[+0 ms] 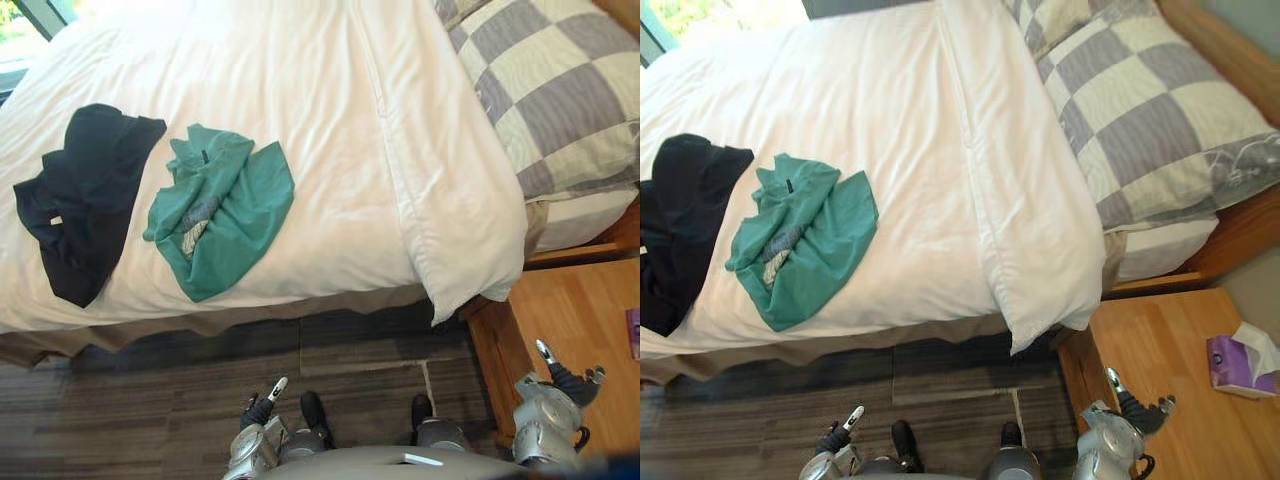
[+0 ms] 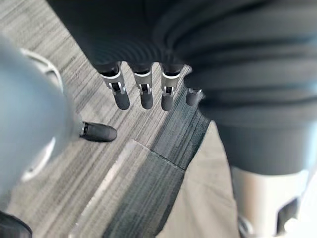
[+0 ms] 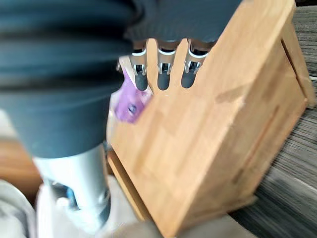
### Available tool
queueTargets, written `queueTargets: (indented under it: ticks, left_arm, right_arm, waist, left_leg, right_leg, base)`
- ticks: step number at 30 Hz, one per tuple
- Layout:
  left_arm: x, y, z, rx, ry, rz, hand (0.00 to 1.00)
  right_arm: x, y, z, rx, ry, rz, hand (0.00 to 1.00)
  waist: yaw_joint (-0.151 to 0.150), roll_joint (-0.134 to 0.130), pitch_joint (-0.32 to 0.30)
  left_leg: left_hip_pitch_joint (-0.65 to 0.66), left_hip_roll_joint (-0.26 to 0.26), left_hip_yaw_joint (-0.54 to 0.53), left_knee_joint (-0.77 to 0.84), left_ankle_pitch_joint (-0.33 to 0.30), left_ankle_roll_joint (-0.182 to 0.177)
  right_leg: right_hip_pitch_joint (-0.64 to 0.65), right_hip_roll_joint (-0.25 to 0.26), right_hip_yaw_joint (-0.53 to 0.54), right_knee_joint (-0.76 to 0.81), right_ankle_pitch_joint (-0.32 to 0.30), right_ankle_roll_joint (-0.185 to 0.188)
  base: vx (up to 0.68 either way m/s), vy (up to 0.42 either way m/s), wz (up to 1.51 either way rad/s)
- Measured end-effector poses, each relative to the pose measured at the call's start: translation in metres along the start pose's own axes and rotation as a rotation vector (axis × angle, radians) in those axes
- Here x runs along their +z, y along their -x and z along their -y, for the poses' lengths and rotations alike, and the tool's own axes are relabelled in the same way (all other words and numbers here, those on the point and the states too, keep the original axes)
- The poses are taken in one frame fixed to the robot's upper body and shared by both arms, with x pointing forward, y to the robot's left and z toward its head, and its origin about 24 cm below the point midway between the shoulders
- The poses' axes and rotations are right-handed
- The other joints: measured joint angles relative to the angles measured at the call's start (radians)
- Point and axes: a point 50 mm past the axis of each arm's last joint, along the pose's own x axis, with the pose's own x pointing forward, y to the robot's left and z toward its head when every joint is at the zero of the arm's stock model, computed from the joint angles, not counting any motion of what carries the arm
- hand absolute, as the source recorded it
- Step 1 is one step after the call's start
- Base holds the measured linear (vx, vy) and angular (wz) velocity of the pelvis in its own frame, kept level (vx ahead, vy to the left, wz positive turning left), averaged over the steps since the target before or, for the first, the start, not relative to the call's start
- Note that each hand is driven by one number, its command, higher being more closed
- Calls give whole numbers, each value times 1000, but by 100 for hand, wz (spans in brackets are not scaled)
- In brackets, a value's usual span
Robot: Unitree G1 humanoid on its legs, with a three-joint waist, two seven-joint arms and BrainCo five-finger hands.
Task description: Tidy the bed and pick cloth on bed and put in laundry
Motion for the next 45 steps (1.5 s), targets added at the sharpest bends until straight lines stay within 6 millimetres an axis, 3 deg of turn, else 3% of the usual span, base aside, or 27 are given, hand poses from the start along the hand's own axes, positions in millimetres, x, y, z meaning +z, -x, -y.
queueTargets:
  ticks: [4,8,11,13,14,16,17,19,20,22,24,26,29,36,39,42,45]
  left_arm:
    - [1,0,-1,1,1,1,0]
    - [2,-1,-3,-1,-27,-5,0]
    - [6,-2,-2,-14,-90,9,0]
    - [13,-3,-3,-8,-136,29,0]
    - [14,-4,-2,-7,-137,34,0]
    - [17,-4,-5,5,-143,40,0]
    - [16,-4,-7,9,-145,35,0]
    - [20,-4,-9,12,-133,62,0]
    - [21,-5,-9,12,-133,68,0]
    - [29,-5,-12,14,-142,98,0]
    - [30,-6,-12,8,-161,106,0]
    - [36,-7,-9,10,-143,119,0]
    - [53,-10,16,-43,-112,176,0]
    - [82,-6,53,-129,24,286,0]
    - [87,-6,58,-138,75,295,0]
    - [87,-5,58,-138,95,296,0]
    - [90,-7,49,-106,145,298,0]
  right_arm:
    - [13,5,-11,59,-51,42,100]
    - [43,15,-47,226,-150,125,100]
    - [81,24,-81,384,-301,228,100]
    - [128,39,-115,529,-500,318,100]
    - [138,41,-119,552,-540,339,100]
    - [182,52,-132,634,-690,432,100]
    - [190,55,-134,650,-717,445,100]
    - [230,68,-143,719,-860,516,100]
    - [238,71,-145,733,-883,529,100]
    - [279,90,-149,789,-1033,600,100]
    - [302,98,-146,808,-1118,648,100]
    - [327,105,-137,811,-1226,703,100]
    - [369,116,-112,783,-1404,806,100]
    - [406,135,-88,846,-1572,902,100]
    - [409,128,-90,845,-1535,923,100]
    - [400,116,-102,846,-1488,888,100]
    - [356,92,-124,814,-1395,784,100]
  waist:
    - [2,-10,-3]
    - [2,-16,-4]
    - [8,-22,3]
    - [15,-21,39]
    - [20,-22,49]
    - [38,-15,103]
    - [42,-14,115]
    - [58,-2,155]
    - [59,0,164]
    - [60,10,215]
    - [62,18,241]
    - [72,30,268]
    - [98,60,309]
    - [114,99,402]
    - [112,98,402]
    - [105,95,401]
    - [93,46,378]
  left_leg:
    - [11,-2,13,0,-4,1]
    - [6,-2,10,0,0,-4]
    - [-17,-3,-12,3,19,5]
    - [-60,-5,-23,6,37,10]
    - [-69,-6,-26,6,41,11]
    - [-101,-15,-49,6,53,16]
    - [-104,-18,-53,6,54,17]
    - [-143,-30,-69,6,65,23]
    - [-150,-33,-71,6,68,24]
    - [-199,-47,-88,7,88,32]
    - [-241,-54,-99,7,100,36]
    - [-307,-64,-107,7,117,43]
    - [-483,-76,-128,64,129,52]
    - [-720,-84,-114,206,101,71]
    - [-757,-73,-78,269,61,85]
    - [-757,-38,-6,321,37,94]
    - [-741,-30,12,354,30,104]
  right_leg:
    - [10,-2,6,-7,1,1]
    - [8,-2,6,-11,1,1]
    - [-10,-2,1,-1,-1,-1]
    - [-70,-8,-8,53,-18,-7]
    - [-84,-10,-10,67,-22,-7]
    - [-132,-25,-22,135,-53,-7]
    - [-139,-28,-22,146,-59,-6]
    - [-198,-44,-25,204,-80,-8]
    - [-210,-48,-25,216,-84,-6]
    - [-275,-66,-25,272,-98,-9]
    - [-326,-75,-28,301,-104,-10]
    - [-402,-89,-30,341,-112,-9]
    - [-580,-114,-23,430,-125,-18]
    - [-838,-155,34,591,-146,-31]
    - [-873,-164,61,624,-150,-30]
    - [-861,-162,70,618,-151,-22]
    - [-838,-159,81,606,-146,-14]
  base:
    - [31,16,-4]
    - [52,2,1]
    - [58,-6,15]
    - [-14,-6,19]
    - [-51,-15,21]
    - [-54,-18,30]
    - [-52,-12,31]
    - [-42,-13,22]
    - [-30,-14,19]
    - [-29,-25,21]
    - [-33,-23,24]
    - [-51,-26,36]
    - [-77,-29,46]
    - [-85,-33,23]
    - [-73,-22,0]
    - [-68,-9,-9]
    - [-38,4,-17]
